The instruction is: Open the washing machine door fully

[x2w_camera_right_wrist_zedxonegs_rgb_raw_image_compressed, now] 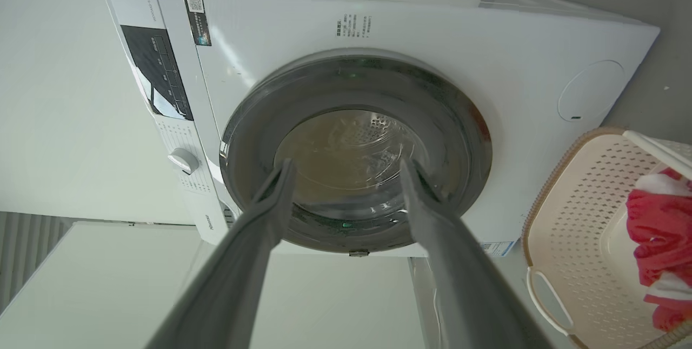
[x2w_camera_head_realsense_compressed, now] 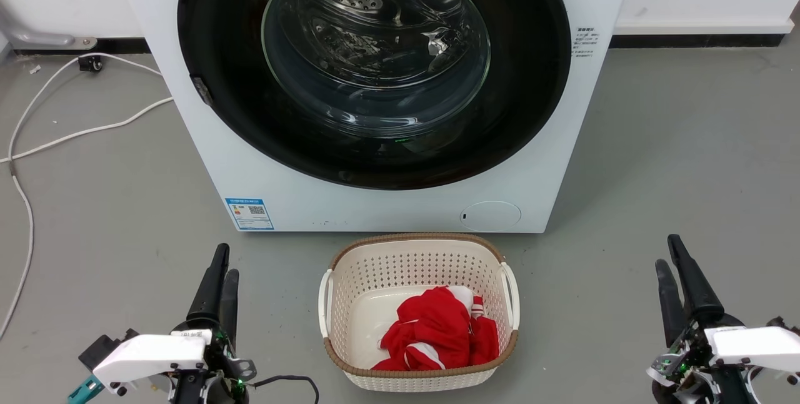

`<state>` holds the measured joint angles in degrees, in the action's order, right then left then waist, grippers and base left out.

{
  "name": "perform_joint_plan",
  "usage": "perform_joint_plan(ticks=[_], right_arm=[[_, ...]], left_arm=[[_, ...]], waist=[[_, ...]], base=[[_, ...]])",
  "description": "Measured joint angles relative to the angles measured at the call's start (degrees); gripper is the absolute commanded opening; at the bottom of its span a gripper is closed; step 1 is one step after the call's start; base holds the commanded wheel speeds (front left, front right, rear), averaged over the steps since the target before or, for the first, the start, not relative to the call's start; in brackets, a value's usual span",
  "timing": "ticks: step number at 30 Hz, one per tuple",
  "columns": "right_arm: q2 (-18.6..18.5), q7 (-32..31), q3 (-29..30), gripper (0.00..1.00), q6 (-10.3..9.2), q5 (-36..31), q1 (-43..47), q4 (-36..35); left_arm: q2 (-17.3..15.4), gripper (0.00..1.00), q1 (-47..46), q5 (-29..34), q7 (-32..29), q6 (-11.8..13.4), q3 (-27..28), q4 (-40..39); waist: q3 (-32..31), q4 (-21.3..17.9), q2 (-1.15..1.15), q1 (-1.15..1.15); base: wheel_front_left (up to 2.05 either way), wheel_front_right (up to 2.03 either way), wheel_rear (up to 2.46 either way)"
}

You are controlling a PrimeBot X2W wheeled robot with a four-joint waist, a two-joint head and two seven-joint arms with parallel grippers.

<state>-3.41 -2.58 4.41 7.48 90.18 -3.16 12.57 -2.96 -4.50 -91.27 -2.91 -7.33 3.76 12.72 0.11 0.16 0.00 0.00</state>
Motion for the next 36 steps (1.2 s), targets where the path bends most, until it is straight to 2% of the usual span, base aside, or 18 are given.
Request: perform_joint_plan(ticks=[8,24,36], right_arm=[[0.0,1.9,-1.3,1.00,0.01,-13.1,0.6,-3.5],[0.1,5.3,-2.2,1.00,0.01,-35.2,2.4,-8.7],[0.1,6.9,-2.9,1.00,0.01,-49.4,3.5,-10.9]], left_arm=[[-0.1,1.00,0.0,7.7,2.1,0.0,-0.7,-2.0],[0.0,1.00,0.0,24.8,5.5,0.0,-2.2,-7.2],[0.0,1.00,0.1,39.3,7.7,0.0,-3.5,-9.5]], waist=[[0.0,0.4,0.00,0.00],[0.0,0.8,0.00,0.00],[0.0,1.1,0.00,0.00]], base=[[0.00,0.00,0.00],[0.00,0.00,0.00],[0.00,0.00,0.00]])
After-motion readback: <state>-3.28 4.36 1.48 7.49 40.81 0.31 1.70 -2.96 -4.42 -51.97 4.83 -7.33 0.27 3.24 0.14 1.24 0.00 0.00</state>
